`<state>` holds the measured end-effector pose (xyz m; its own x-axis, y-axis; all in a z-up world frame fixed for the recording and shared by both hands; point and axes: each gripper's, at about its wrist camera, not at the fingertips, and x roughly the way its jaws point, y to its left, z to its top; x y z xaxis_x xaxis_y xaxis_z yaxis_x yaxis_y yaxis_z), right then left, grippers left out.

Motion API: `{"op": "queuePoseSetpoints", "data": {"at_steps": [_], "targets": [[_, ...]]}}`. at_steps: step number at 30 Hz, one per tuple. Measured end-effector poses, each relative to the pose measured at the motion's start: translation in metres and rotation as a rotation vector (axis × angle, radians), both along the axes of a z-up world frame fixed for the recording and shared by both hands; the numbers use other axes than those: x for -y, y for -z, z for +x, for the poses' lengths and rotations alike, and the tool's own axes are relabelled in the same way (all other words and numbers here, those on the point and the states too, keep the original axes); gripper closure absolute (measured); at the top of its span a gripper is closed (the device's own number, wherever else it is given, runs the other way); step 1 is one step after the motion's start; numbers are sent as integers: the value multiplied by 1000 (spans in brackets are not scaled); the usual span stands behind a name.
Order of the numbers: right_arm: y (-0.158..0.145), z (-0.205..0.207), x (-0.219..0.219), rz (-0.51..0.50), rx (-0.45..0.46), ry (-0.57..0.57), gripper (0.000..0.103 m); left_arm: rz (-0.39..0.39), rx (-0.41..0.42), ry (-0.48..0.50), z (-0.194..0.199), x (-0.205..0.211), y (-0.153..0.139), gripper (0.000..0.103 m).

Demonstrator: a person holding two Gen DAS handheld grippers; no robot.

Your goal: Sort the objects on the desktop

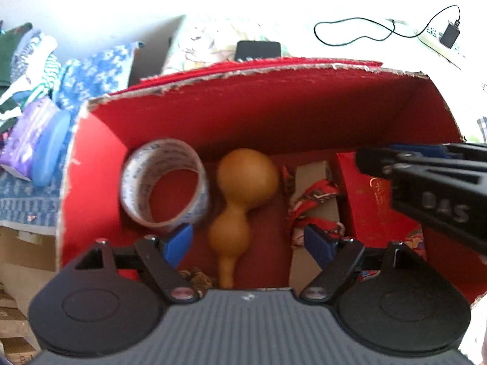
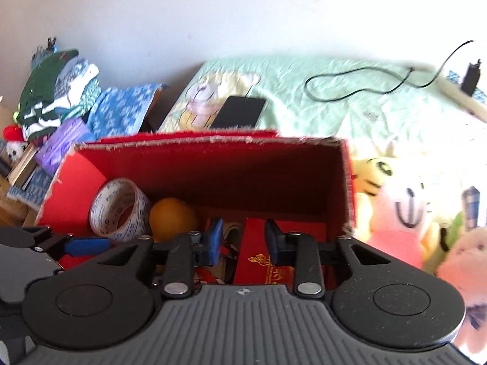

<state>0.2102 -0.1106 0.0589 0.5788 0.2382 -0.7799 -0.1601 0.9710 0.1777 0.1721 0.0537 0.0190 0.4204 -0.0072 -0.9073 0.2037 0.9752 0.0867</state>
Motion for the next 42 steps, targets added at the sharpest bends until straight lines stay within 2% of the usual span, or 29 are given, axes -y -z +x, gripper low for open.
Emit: {"op": "queuePoseSetpoints", "data": {"at_steps": [2, 3, 6, 7, 11, 19, 22, 24, 28, 33, 42], "targets": [[-8, -7, 5, 19, 10, 26, 54, 16, 20, 1, -5, 0, -4, 20], [-11, -11, 8, 38, 11, 33, 52, 15, 26, 2, -5, 7, 8, 19], [-22, -23, 12, 78, 25, 46, 52, 15, 48, 3, -7, 10, 9, 18], [-25, -28, 11, 75, 36, 49, 51, 20, 57, 1, -22, 10, -6, 14], [-33, -41, 5, 21, 75, 71, 43, 31, 102, -14, -42, 10, -24, 5], [-45, -73, 14, 46, 101, 55, 43, 62, 158, -103, -68, 10, -38, 2], [-48, -87, 18, 58, 110, 45, 40, 59, 147, -139, -76, 11, -36, 2], [-49, -98, 24, 62, 118, 65, 32, 63, 131, -155, -87, 13, -36, 2], [-45, -114, 32, 52, 123, 68, 31, 95, 161, -176, -105, 22, -34, 1], [-38, -133, 33, 16, 128, 34, 31, 97, 123, -213, -126, 24, -25, 1], [-3, -147, 34, -19, 4, 33, 31, 98, 30, -265, -148, 23, 12, 1]]}}
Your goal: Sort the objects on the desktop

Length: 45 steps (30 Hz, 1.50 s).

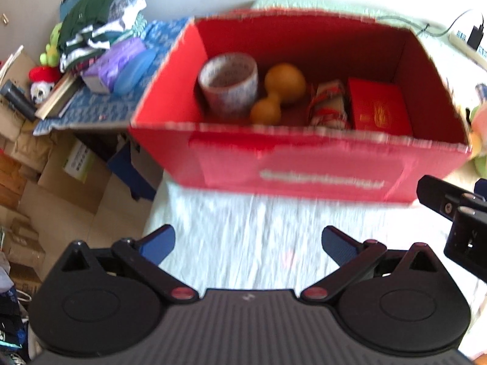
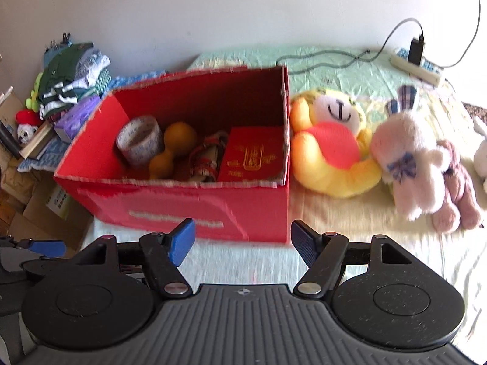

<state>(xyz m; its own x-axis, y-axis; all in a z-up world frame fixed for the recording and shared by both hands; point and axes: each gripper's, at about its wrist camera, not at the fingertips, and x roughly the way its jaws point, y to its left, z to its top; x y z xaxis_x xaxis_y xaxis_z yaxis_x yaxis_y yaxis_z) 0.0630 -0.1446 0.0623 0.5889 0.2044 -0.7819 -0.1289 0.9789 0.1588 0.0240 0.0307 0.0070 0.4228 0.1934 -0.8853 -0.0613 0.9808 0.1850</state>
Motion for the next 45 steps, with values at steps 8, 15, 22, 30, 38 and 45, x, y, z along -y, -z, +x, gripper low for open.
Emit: {"op": "queuePoseSetpoints", "data": {"at_steps": [8, 15, 22, 30, 38, 45], "targets": [[20, -6, -10, -22, -120, 12, 31, -14, -64, 33, -6, -10, 24, 1], [29, -4, -32, -42, -152, 47, 31, -3, -77, 70, 0, -34, 29, 3], [31, 1, -58, -54, -149, 62, 31, -25, -70, 85, 10, -62, 27, 2], [24, 2, -79, -50, -137, 61, 31, -40, -86, 94, 14, -84, 26, 1], [10, 0, -86, -34, -127, 42, 31, -90, -67, 70, 20, -96, 14, 1], [-20, -3, -85, -17, -46, 27, 31, -32, -2, 105, 22, -92, -13, 1]]}}
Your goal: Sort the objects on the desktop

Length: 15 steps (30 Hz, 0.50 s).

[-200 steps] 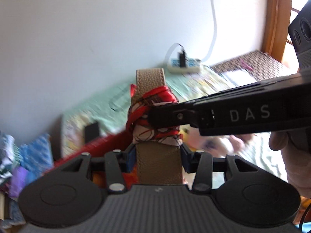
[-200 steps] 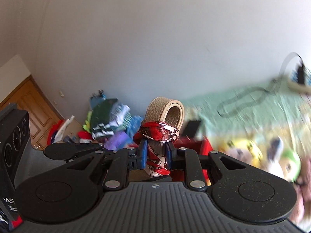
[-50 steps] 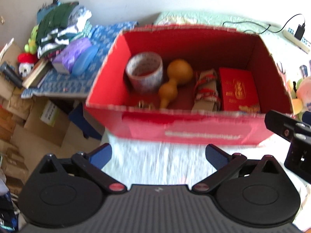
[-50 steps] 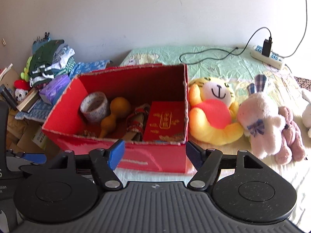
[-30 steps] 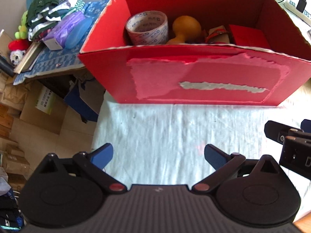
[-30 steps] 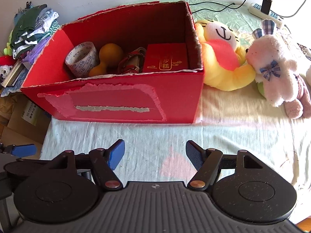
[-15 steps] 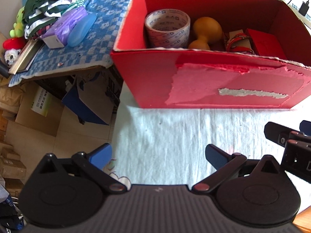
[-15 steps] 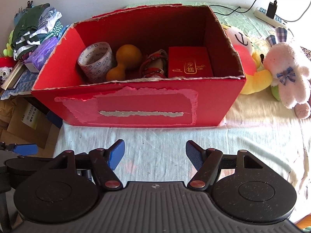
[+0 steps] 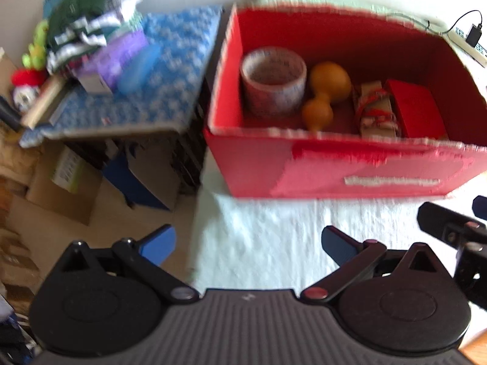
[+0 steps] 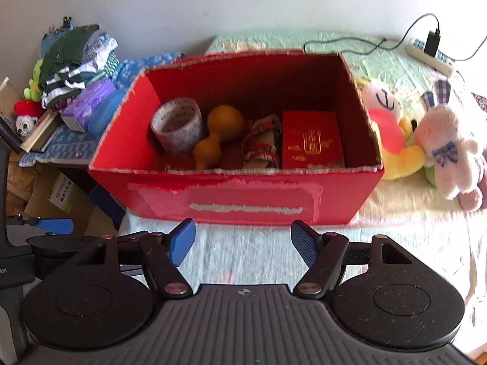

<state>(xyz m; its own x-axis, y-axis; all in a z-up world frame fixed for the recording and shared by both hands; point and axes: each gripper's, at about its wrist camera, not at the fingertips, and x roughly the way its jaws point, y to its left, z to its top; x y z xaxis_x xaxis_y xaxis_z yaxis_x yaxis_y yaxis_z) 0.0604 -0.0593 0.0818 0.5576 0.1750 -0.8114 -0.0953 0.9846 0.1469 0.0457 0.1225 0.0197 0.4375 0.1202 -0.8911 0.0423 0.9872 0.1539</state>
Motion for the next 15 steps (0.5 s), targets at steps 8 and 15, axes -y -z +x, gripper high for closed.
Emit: {"op": "queuePoseSetpoints", "data": {"at_steps": [8, 15], "targets": [[-31, 13, 16, 40, 95, 22, 31, 56, 100, 20, 10, 8, -43, 1], [-37, 26, 33, 16, 114, 49, 31, 39, 90, 39, 21, 25, -47, 1]]}}
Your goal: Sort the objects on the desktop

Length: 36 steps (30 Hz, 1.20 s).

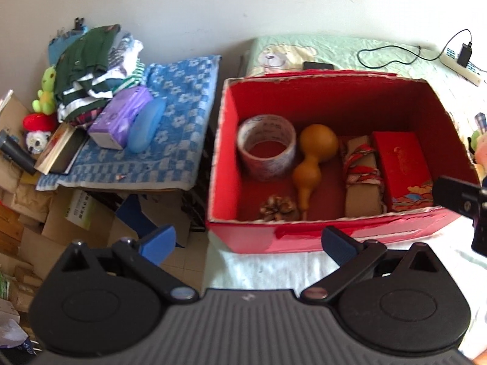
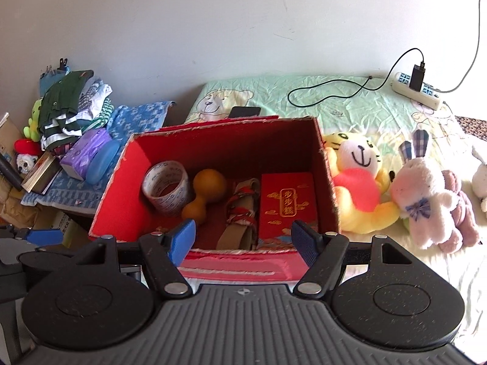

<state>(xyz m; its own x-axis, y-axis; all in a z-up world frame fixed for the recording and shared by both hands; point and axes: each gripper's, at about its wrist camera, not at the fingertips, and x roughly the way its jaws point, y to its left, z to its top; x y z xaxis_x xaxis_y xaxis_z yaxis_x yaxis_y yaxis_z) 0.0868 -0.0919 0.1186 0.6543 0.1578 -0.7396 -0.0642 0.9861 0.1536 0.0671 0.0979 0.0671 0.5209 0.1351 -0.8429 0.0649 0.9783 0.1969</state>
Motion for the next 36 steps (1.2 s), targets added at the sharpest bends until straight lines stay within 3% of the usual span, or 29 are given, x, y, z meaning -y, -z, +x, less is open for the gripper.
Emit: {"op": "queuePoseSetpoints", "data": {"at_steps": [9, 28, 36], "targets": [[8, 20, 11, -13, -46, 45, 27, -58, -66, -2, 22, 12, 9, 1], [29, 55, 20, -4, -110, 72, 27, -23, -134, 48, 58, 38, 26, 1], [38, 73, 20, 2, -141, 70, 31, -31, -162, 71, 75, 46, 39, 1]]}}
